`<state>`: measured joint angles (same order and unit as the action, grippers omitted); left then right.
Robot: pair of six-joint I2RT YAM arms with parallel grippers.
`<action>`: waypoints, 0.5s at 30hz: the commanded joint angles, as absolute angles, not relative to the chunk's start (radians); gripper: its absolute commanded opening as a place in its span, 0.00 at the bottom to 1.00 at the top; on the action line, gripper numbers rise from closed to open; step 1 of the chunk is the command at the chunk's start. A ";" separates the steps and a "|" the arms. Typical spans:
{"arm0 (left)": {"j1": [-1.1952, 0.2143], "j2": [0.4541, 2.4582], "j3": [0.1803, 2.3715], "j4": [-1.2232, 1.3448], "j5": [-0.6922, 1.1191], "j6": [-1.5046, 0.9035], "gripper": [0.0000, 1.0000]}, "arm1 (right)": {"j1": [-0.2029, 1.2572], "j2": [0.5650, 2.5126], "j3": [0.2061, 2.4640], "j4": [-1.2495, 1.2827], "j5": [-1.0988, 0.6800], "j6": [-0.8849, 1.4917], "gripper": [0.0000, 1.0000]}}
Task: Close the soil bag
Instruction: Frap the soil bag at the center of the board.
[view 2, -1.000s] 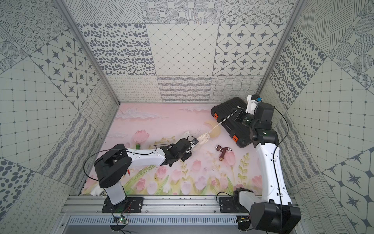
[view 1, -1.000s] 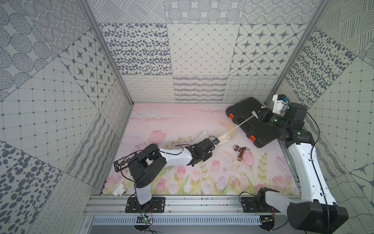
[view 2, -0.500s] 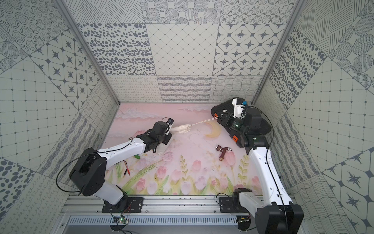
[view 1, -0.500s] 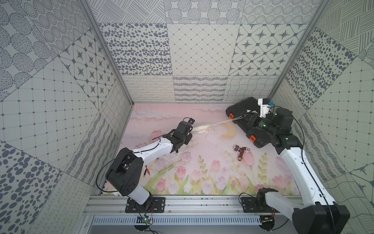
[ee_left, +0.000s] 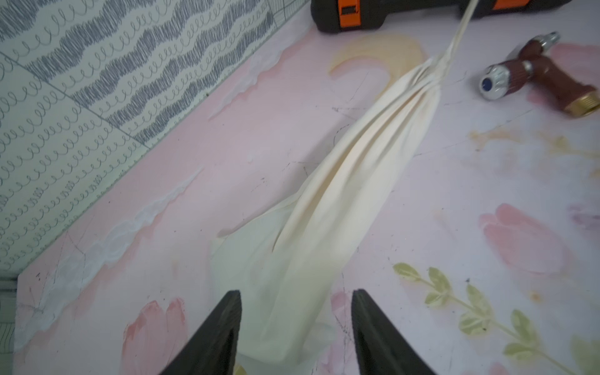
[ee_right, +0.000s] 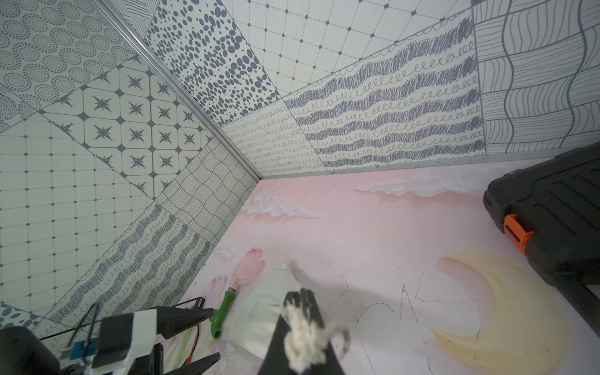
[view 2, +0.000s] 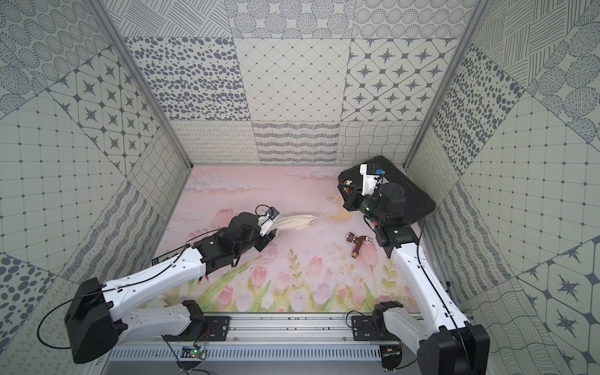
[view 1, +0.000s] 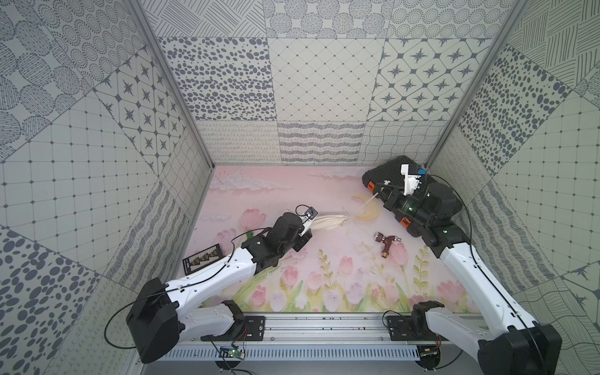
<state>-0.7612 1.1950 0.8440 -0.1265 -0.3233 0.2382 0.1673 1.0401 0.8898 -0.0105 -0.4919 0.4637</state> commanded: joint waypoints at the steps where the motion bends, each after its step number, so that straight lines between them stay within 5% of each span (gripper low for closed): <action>1: -0.799 1.242 0.943 -0.010 -0.064 0.218 0.57 | 0.172 1.002 0.873 0.033 -0.479 0.440 0.00; 15: -0.824 1.766 1.314 0.159 0.074 0.263 0.54 | 0.182 0.970 0.884 -0.015 -0.494 0.429 0.00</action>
